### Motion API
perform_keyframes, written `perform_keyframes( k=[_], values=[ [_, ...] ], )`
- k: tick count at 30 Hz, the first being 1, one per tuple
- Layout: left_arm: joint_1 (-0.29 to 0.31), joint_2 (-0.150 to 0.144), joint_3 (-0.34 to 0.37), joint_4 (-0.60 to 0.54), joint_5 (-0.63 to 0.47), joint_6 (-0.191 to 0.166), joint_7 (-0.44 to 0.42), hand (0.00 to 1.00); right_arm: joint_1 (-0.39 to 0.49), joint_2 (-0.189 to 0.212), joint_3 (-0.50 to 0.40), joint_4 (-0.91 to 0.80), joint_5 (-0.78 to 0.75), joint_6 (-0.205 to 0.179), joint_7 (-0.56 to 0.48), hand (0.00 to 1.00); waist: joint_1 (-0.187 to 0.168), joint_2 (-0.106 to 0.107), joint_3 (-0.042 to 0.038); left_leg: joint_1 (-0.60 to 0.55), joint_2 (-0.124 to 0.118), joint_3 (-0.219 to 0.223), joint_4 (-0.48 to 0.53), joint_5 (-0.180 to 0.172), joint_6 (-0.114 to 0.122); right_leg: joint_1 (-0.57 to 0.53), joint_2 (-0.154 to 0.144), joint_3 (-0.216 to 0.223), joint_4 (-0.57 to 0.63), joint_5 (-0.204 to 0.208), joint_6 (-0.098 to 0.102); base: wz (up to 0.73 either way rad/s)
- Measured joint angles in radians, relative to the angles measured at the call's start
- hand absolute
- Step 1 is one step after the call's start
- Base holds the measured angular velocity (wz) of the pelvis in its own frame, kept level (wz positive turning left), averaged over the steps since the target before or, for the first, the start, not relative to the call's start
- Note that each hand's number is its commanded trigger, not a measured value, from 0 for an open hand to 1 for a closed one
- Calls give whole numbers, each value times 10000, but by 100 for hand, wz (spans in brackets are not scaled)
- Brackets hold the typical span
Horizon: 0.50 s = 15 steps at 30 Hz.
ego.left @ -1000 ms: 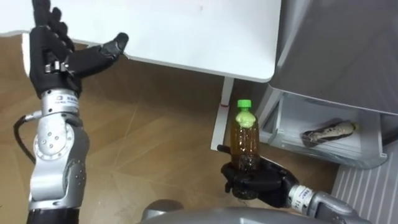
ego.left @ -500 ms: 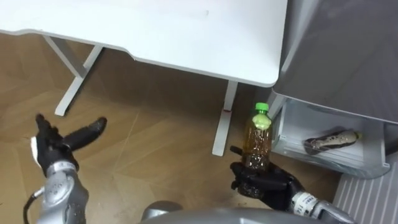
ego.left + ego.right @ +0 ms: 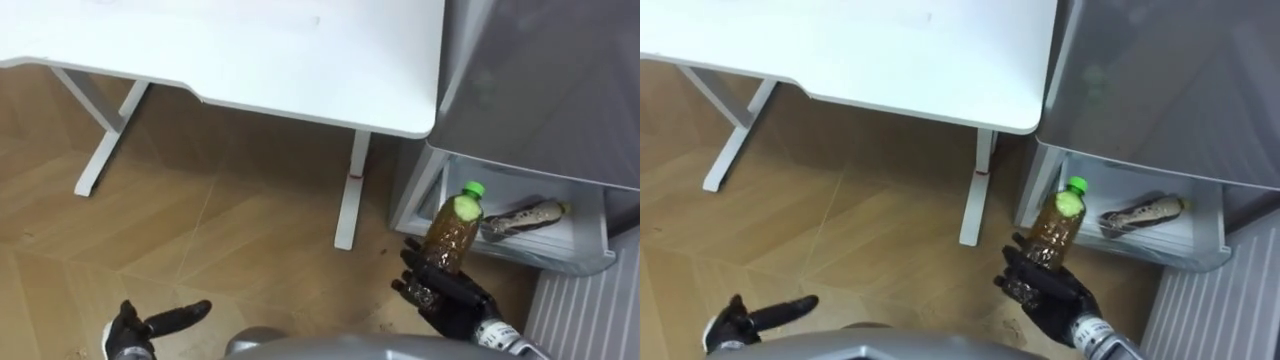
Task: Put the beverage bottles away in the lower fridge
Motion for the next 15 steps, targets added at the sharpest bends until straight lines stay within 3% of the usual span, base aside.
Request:
perform_keyframes(
  k=[4, 11, 15],
  values=[
    [99, -2, -105, 583, 408, 2, -504, 0, -67, 26, -125, 109, 1274, -220, -260, 100, -143, 69, 11, 18, 6, 37, -39, 0, 0, -27, -1, 2, 19, 0, 1, 0],
    [135, -35, -550, 972, 1319, 82, -519, 0, -329, 74, -456, 869, 1663, -320, -1199, 100, -460, 89, 31, -2, 10, 75, -100, -2, 0, -167, -3, 50, 96, 0, 1, -2],
    [-162, -195, -863, 1240, 2082, 124, -435, 0, -450, 164, -449, 1348, 2106, -521, -1881, 100, -569, 131, 24, 17, 16, 158, -89, 0, 4, -146, -8, 146, 154, 0, 1, -6]
  ],
)
